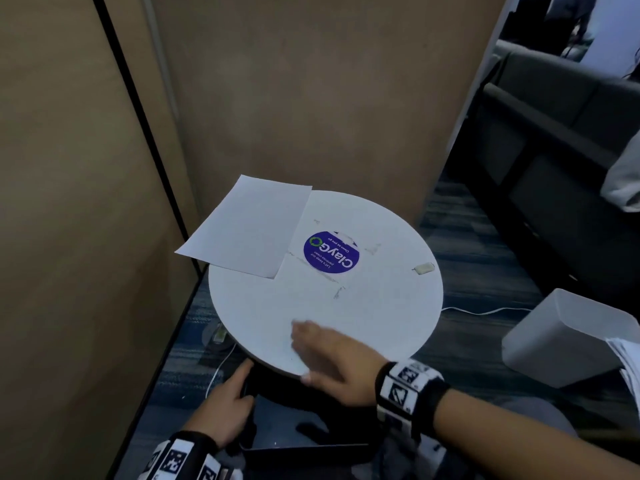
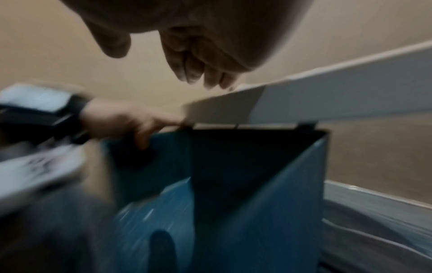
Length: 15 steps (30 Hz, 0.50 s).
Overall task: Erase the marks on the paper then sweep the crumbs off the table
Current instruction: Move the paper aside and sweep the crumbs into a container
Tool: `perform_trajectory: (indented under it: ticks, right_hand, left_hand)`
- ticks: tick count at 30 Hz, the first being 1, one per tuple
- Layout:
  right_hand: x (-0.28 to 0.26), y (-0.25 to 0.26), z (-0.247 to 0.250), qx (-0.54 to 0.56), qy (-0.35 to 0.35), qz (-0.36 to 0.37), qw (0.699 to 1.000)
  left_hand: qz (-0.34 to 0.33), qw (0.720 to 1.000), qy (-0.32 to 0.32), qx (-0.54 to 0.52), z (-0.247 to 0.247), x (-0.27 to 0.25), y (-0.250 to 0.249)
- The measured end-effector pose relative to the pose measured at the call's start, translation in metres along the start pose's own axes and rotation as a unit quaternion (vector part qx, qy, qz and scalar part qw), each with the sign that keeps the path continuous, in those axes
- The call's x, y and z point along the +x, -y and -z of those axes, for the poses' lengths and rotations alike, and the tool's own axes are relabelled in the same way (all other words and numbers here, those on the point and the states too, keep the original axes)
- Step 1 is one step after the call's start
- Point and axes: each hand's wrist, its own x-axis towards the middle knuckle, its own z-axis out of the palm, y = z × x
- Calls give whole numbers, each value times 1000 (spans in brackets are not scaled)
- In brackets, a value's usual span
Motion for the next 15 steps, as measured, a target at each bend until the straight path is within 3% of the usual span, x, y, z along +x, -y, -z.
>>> perform_trajectory:
  ticks: [4, 6, 10, 13, 15]
  right_hand:
    - [42, -15, 27, -106, 15, -143, 984]
    - [48, -17, 23, -135, 61, -169, 974]
    - [20, 5, -6, -160, 113, -67, 978]
    - [-15, 18, -16, -88, 125, 27, 988]
    - [-25, 16, -13, -29, 89, 57, 994]
  left_hand:
    - [2, 1000, -11, -7, 0, -5, 0]
    - [-1, 1000, -11, -11, 0, -6, -2]
    - [-4, 1000, -11, -13, 2, -5, -6]
    - [-10, 1000, -9, -15, 1, -5, -3]
    - [-19, 1000, -5, -22, 0, -4, -3]
